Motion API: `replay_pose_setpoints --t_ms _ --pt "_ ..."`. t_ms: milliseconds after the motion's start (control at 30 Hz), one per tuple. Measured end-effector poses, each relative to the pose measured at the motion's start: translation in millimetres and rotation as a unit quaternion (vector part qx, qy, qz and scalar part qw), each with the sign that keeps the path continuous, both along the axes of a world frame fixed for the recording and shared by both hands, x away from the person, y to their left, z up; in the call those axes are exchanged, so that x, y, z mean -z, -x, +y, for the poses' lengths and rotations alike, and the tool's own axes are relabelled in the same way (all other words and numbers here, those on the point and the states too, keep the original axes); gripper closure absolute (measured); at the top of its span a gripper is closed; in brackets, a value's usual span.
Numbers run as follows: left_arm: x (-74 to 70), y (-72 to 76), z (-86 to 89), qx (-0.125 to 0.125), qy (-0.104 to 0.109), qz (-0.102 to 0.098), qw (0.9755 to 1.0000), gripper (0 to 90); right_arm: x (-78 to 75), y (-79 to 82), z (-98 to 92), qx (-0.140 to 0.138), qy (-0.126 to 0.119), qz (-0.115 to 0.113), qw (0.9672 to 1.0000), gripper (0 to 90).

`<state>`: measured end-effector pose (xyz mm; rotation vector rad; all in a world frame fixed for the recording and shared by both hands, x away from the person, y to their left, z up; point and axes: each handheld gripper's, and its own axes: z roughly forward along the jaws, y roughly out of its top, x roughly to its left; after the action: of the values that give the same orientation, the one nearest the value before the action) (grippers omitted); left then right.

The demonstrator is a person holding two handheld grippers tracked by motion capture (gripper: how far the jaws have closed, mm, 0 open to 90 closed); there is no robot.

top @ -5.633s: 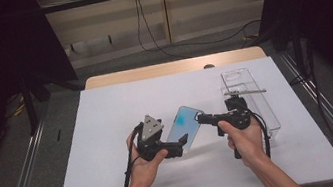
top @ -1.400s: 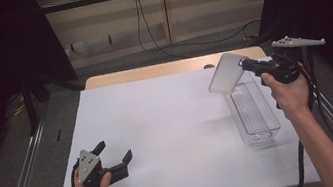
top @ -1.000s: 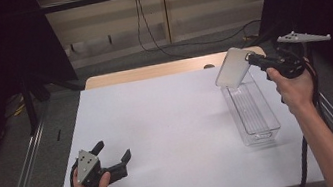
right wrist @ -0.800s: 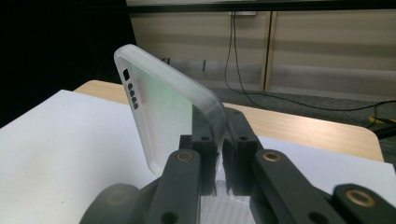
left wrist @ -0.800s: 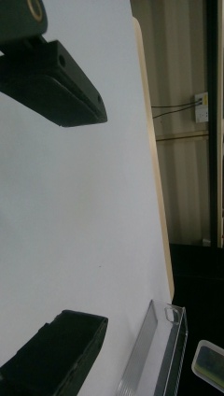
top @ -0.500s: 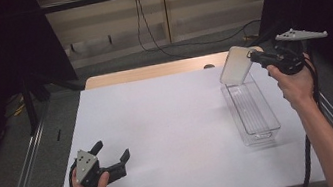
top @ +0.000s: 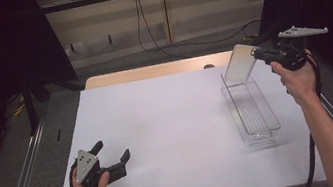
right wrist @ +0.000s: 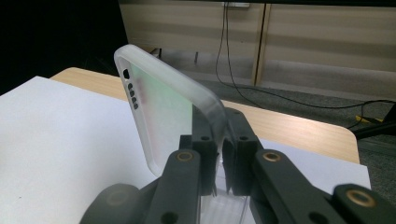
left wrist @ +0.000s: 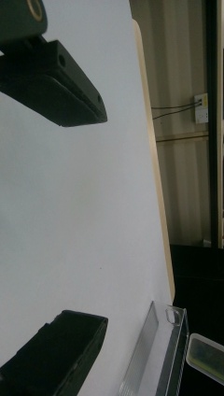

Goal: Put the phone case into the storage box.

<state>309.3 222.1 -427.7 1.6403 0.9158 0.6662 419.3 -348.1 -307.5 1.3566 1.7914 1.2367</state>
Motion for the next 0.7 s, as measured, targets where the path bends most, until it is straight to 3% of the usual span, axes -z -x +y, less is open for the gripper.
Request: replay_pose_setpoints --t_ms 700 --pt "0.9 -0.7 -0.3 0.001 -0.001 0.003 1.0 3.7 21.3 -28.0 -5.4 -0.006 0.025 0.019 0.9995 84.2"
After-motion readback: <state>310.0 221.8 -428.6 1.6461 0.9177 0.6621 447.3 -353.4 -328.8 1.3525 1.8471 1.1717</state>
